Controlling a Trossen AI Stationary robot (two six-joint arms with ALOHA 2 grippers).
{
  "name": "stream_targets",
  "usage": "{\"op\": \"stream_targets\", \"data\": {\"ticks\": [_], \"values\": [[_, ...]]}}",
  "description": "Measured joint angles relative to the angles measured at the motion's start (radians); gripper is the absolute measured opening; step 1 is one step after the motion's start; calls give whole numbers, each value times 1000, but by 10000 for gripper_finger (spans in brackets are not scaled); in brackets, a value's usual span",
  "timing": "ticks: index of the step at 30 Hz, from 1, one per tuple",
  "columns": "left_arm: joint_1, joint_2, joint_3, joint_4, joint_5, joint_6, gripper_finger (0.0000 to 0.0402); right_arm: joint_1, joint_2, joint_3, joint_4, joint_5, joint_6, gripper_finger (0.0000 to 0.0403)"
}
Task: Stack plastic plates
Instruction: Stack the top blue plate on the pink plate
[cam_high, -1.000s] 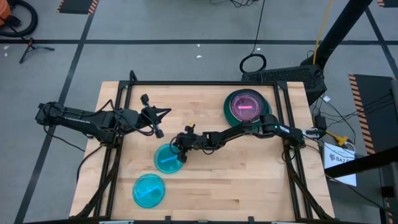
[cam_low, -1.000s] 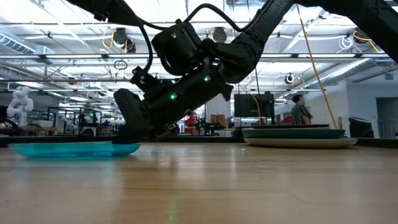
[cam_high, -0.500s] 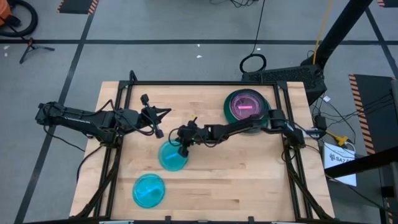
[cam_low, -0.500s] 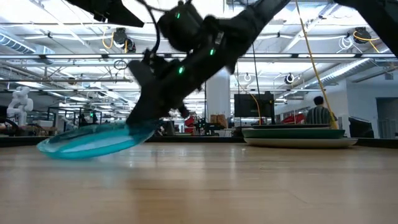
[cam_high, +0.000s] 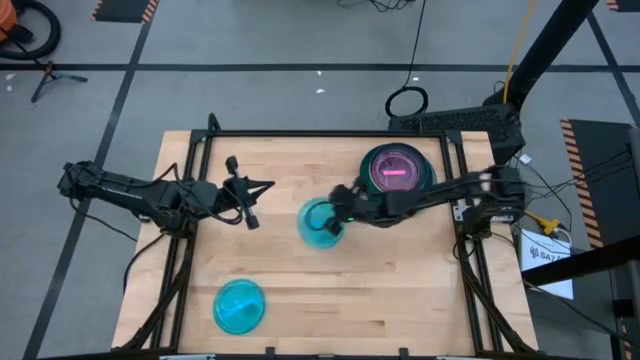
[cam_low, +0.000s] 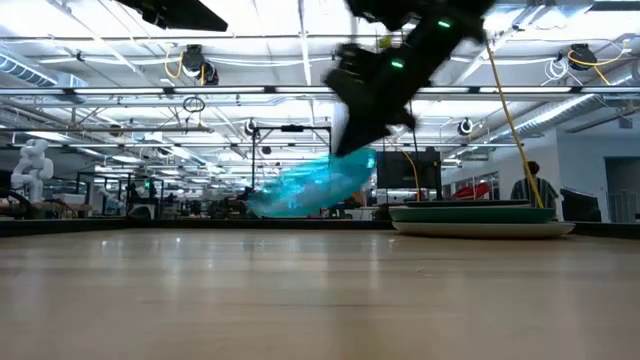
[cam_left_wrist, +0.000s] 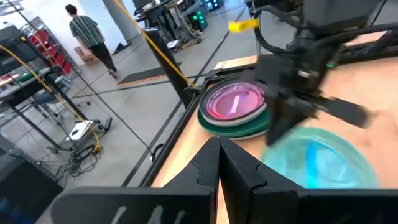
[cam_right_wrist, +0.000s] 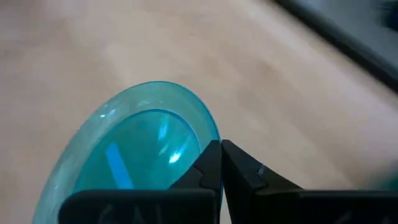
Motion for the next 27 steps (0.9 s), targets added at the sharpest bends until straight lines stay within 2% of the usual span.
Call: {"op": "stream_targets", "data": {"ticks": [5,10,15,20,27], "values": [[-6,-5,0,6,0,-11,12,-28,-232,-270,70,173,137,0],[-6,-5,0,7,0,-15,12,-86,-485,-479,97,259,250,0],[-6,-5,0,8,0,-11,12,-150,-691,-632,87,336,382,0],[-6,-5,0,8,0,-10,12,-204,-788,-746,85,400,524,0],[-6,-5,0,8,0,-7,12,-219,-795,-829,85,469,676,13]]}}
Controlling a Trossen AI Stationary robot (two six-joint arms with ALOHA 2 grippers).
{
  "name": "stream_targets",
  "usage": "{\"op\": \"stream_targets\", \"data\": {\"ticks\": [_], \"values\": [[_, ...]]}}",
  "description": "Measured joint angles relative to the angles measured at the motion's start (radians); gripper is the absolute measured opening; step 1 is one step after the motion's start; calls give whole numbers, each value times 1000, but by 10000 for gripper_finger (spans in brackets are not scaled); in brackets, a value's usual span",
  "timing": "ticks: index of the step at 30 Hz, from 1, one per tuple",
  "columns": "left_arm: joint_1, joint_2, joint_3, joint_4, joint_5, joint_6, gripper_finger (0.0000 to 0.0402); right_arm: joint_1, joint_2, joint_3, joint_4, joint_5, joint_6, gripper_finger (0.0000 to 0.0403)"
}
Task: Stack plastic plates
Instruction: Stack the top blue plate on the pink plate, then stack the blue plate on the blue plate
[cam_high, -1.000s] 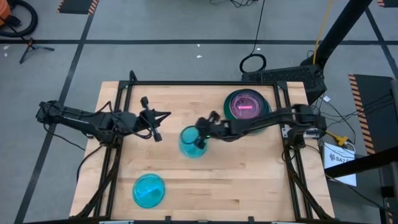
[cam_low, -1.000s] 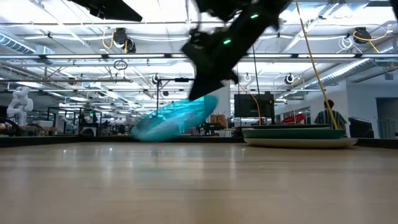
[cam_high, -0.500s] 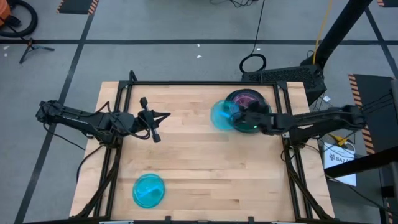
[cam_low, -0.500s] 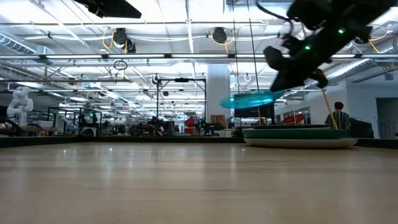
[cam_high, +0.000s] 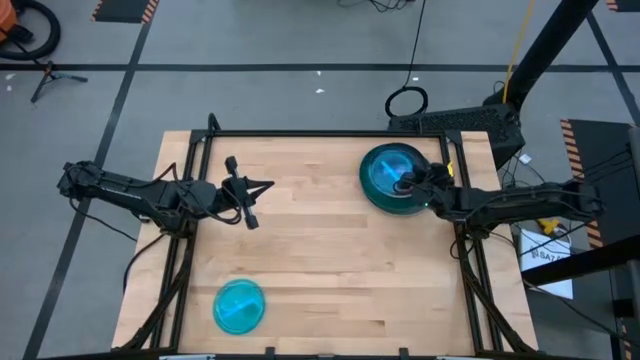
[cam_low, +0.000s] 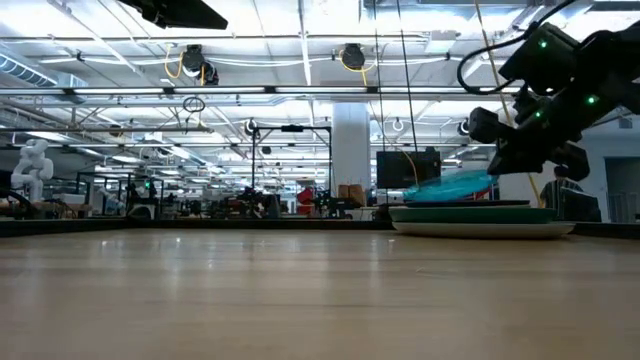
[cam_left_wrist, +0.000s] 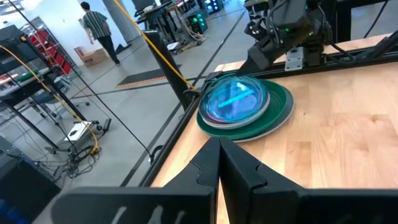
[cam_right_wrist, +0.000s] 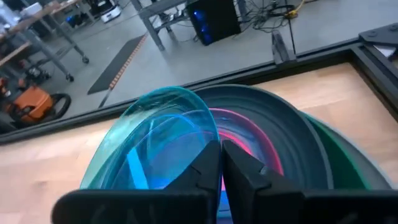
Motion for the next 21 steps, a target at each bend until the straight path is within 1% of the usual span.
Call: {"op": "stream_targets", "data": {"ticks": [5,12,16,21], "values": [[0,0,0,0,0,9,12,0,0,-6,1,19,11,37],[0,0,0,0,0,9,12,1,0,-6,5,17,-1,85],[0,0,0,-1,0,9,12,16,0,-6,38,-41,-74,102],[1,0,0,-1,0,9,12,47,0,-6,105,-117,-193,103]]}}
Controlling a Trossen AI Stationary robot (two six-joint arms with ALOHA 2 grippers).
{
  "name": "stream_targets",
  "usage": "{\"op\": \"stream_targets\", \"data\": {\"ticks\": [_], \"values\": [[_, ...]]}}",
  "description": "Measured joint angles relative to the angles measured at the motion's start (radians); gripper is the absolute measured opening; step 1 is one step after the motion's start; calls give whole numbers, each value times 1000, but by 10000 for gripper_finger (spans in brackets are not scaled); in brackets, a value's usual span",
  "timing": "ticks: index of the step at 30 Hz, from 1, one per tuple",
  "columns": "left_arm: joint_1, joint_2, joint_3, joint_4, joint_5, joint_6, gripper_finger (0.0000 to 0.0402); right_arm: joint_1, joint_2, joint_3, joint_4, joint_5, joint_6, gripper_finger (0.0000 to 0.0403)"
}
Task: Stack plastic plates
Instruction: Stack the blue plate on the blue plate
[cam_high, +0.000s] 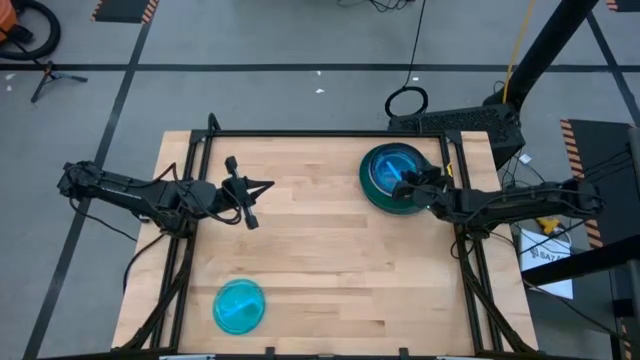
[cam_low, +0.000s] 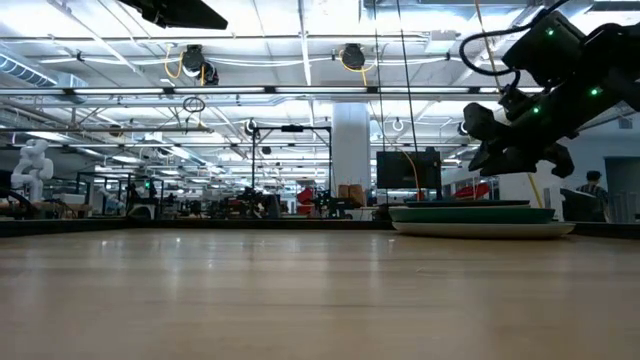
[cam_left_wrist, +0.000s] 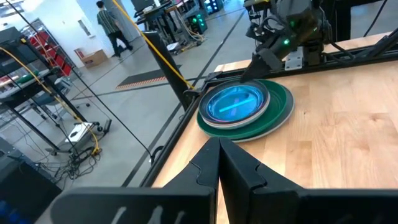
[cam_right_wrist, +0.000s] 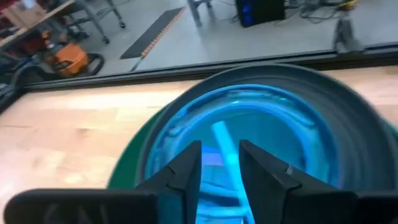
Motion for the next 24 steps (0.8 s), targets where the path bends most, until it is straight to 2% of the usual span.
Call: {"op": "stream_targets", "data": {"ticks": [11,17,20,24], "values": [[0,0,0,1,0,0,12,62,25,0,83,-30,-26,73],[0,0,0,1,0,0,12,109,94,0,332,-94,-274,51],[0,0,0,0,0,-1,12,137,104,0,436,-193,-424,42],[0,0,0,0,0,-13,12,190,97,0,536,-293,-524,33]]}}
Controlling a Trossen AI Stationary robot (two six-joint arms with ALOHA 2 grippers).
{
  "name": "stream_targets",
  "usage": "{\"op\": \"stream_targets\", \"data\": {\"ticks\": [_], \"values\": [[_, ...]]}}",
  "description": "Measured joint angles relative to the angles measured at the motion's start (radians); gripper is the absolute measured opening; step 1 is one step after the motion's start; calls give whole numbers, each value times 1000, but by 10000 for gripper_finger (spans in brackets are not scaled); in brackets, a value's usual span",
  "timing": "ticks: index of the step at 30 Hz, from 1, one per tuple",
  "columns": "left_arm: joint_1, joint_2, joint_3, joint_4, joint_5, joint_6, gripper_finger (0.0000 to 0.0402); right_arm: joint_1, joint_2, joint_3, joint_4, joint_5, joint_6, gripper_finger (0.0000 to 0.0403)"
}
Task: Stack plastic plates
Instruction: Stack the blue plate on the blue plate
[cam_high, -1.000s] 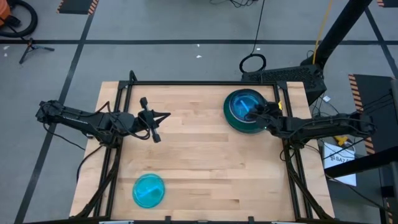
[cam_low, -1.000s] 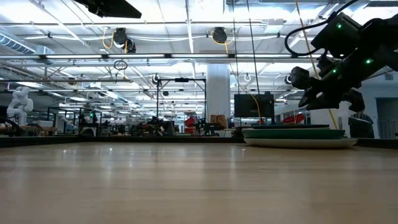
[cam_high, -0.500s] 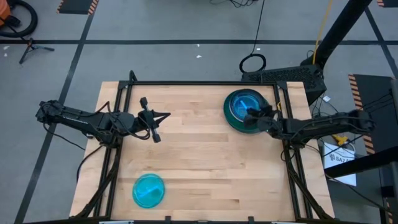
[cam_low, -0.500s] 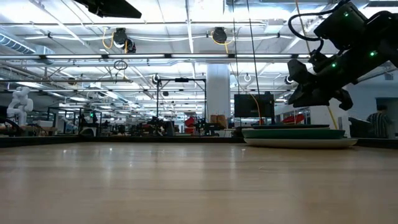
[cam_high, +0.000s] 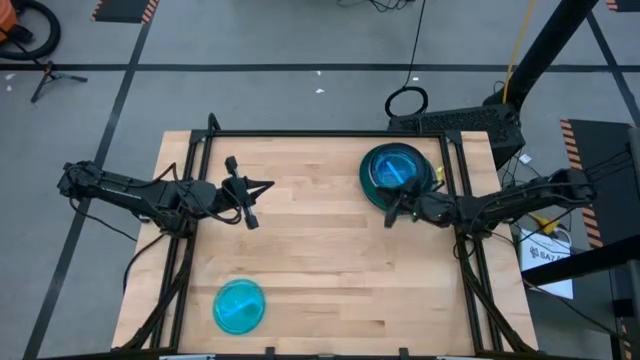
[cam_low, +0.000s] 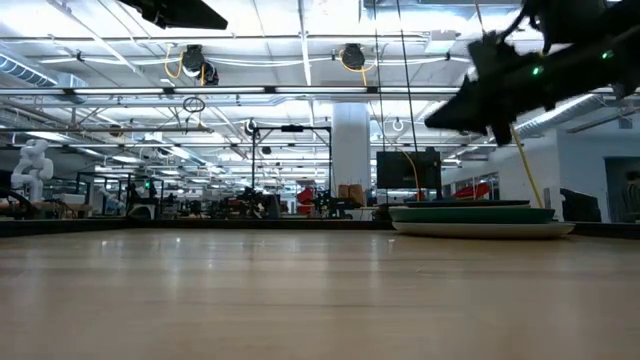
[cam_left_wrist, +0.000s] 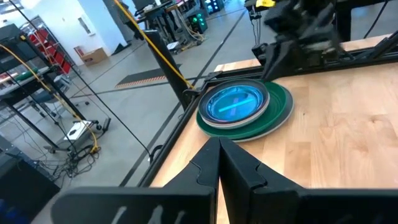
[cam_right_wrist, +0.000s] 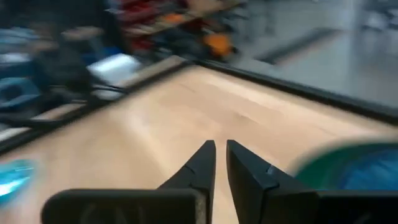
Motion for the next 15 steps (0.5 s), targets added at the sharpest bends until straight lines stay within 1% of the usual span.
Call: {"op": "stream_targets", "data": {"ticks": [3,6,12,15], "values": [[0,0,0,0,0,-26,12,53,-24,0,90,-81,-105,30],[0,0,0,0,0,-75,12,111,-51,0,123,-145,-217,29],[0,17,0,-43,33,-245,12,205,-67,0,126,-150,-393,29],[-9,53,0,-109,38,-391,12,225,-67,0,126,-150,-440,29]]}}
